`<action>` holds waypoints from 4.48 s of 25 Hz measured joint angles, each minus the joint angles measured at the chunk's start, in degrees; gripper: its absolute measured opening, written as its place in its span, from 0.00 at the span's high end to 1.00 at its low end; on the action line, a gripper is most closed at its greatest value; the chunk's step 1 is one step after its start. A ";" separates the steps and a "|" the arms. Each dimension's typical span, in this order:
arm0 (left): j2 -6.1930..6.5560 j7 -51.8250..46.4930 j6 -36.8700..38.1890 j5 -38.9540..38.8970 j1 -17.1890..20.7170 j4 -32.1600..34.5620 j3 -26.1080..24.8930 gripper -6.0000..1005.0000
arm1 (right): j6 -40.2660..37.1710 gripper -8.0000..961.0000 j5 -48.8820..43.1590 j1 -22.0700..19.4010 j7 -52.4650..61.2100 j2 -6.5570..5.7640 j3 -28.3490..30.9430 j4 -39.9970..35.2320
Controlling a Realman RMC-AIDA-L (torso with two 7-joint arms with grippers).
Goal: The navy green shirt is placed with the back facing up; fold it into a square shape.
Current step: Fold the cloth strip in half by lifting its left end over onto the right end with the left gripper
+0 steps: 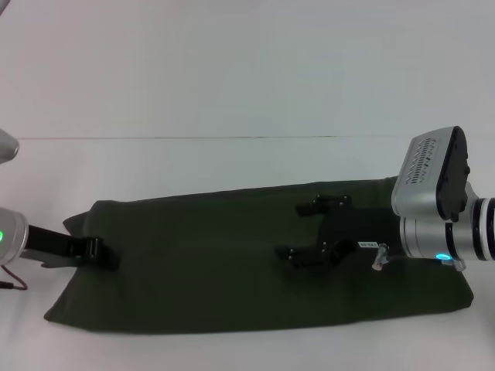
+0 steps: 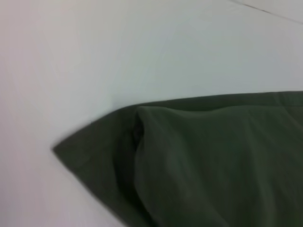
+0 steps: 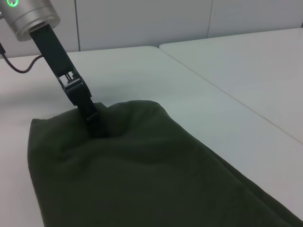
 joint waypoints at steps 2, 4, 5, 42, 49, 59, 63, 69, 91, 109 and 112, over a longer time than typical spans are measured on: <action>0.13 0.02 0.00 -0.11 0.00 -0.01 -0.12 0.72 | 0.00 0.05 0.00 0.00 0.00 0.00 0.00 0.00; 0.25 0.17 -0.01 -0.14 -0.01 -0.01 -0.19 0.79 | 0.00 0.05 0.00 0.00 -0.01 0.00 0.00 0.00; 0.26 0.25 0.00 -0.14 0.00 -0.01 -0.16 0.82 | 0.00 0.05 0.00 0.00 -0.01 0.00 0.00 0.00; 8.95 0.17 13.00 8.69 1.60 7.83 -8.95 0.88 | -0.94 0.05 1.19 -1.08 -0.46 -0.25 -0.18 -0.69; 8.94 -1.24 23.96 -2.27 -0.45 8.75 -10.32 0.88 | -1.48 0.05 1.22 -3.80 -0.65 -0.45 0.04 -2.42; 2.77 -6.38 23.93 -13.74 -3.43 2.83 -10.39 0.89 | -2.12 0.05 3.11 -9.34 -0.62 -0.46 1.09 -5.38; -1.30 -6.33 20.04 -17.32 -2.87 1.75 -10.20 0.89 | -2.57 0.05 3.45 -10.09 -0.64 -0.46 1.32 -5.39; -5.12 -4.87 16.54 -20.82 -1.21 1.23 -10.33 0.89 | -2.81 0.05 3.56 -10.42 -0.73 -0.44 1.72 -5.45; -7.80 -1.62 14.90 -30.36 -0.11 0.88 -9.75 0.89 | -3.13 0.05 3.76 -9.27 -2.06 -0.06 -0.40 -4.73; -6.54 -0.01 19.03 -33.22 2.21 1.35 -10.09 0.89 | 0.53 0.38 19.24 -0.22 -12.72 0.59 -13.45 7.89; -6.38 0.53 19.99 -34.26 2.40 1.26 -10.15 0.89 | 3.62 0.52 22.72 2.45 -14.48 0.71 -16.24 11.92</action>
